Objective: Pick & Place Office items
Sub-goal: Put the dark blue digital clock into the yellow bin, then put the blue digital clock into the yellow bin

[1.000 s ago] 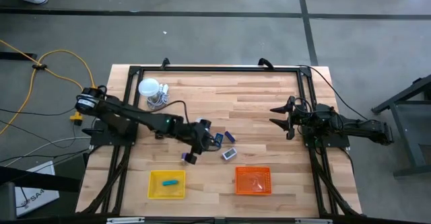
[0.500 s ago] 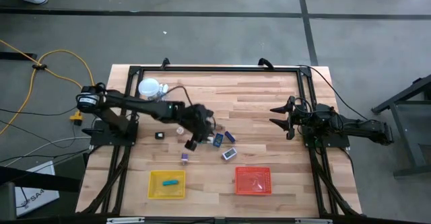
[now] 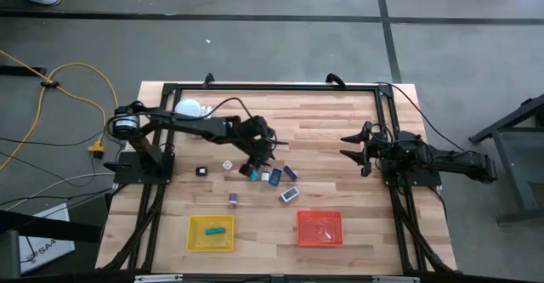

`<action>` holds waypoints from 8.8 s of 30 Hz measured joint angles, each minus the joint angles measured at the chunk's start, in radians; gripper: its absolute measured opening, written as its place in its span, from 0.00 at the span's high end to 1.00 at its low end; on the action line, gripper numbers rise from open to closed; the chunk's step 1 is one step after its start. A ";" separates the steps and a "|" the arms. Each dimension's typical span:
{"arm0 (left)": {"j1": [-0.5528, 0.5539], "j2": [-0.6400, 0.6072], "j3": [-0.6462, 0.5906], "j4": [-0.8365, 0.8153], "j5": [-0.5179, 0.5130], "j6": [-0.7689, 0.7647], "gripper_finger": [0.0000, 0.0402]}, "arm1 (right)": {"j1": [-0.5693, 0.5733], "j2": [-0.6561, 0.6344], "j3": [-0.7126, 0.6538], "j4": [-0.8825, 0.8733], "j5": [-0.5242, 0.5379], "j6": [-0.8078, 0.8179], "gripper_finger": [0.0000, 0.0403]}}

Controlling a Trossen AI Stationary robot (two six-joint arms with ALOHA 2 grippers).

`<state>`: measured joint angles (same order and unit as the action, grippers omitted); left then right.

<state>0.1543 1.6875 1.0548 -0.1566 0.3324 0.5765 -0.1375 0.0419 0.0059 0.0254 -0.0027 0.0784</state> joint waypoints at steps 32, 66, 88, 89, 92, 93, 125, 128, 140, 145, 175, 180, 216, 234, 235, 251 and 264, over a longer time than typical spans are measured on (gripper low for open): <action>0.003 0.246 0.215 -0.029 0.033 0.120 0.70 | 0.000 0.012 0.000 0.001 0.000 0.000 0.52; -0.059 0.274 0.215 0.034 -0.074 0.078 0.70 | 0.000 0.012 0.000 0.003 0.000 0.000 0.52; -0.061 0.279 0.212 0.030 -0.076 0.108 0.70 | 0.000 0.011 0.000 0.006 0.000 0.000 0.52; -0.061 0.279 0.212 0.030 -0.076 0.108 0.70 | 0.000 0.011 0.000 0.006 0.000 0.000 0.52; -0.061 0.278 0.213 0.030 -0.071 0.107 0.70 | 0.000 0.012 0.000 0.006 0.000 0.000 0.52; -0.061 0.278 0.213 0.030 -0.068 0.107 0.70 | 0.000 0.012 0.000 0.006 0.000 0.000 0.52; -0.061 0.266 0.214 -0.021 -0.068 -0.002 0.70 | 0.000 0.012 0.000 0.007 0.000 0.000 0.52; -0.066 0.238 0.215 -0.018 -0.094 -0.033 0.70 | 0.000 0.012 0.000 0.007 0.000 0.000 0.52; -0.166 0.133 0.215 -0.026 -0.494 -0.648 0.70 | 0.000 0.011 0.000 0.006 0.000 0.000 0.52; -0.202 0.124 0.215 -0.049 -0.613 -0.881 0.70 | 0.000 0.011 0.000 0.006 0.000 0.000 0.52; -0.162 0.125 0.214 -0.150 -0.491 -1.576 0.70 | 0.000 0.012 0.000 0.005 0.000 0.000 0.52; -0.163 0.126 0.214 -0.133 -0.491 -1.546 0.70 | 0.000 0.011 0.000 0.005 0.000 0.000 0.52; -0.239 0.280 0.558 -0.573 -0.544 -1.615 0.70 | 0.000 0.011 0.000 0.006 0.000 0.000 0.52; -0.251 0.309 0.557 -0.600 -0.451 -1.726 0.70 | 0.000 0.012 0.000 0.005 0.000 0.000 0.52; -0.251 0.309 0.557 -0.600 -0.451 -1.735 0.70 | 0.000 0.012 0.000 0.005 0.000 0.000 0.52; -0.252 0.309 0.557 -0.607 -0.464 -1.707 0.70 | 0.000 0.011 0.000 0.005 0.000 0.000 0.52; -0.262 0.309 0.556 -0.650 -0.434 -1.857 0.70 | 0.000 0.012 0.000 0.005 0.000 0.000 0.52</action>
<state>-0.1073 1.9965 1.6108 -0.8067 -0.1020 -1.2804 -0.1379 0.0536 0.0059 0.0303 -0.0029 0.0784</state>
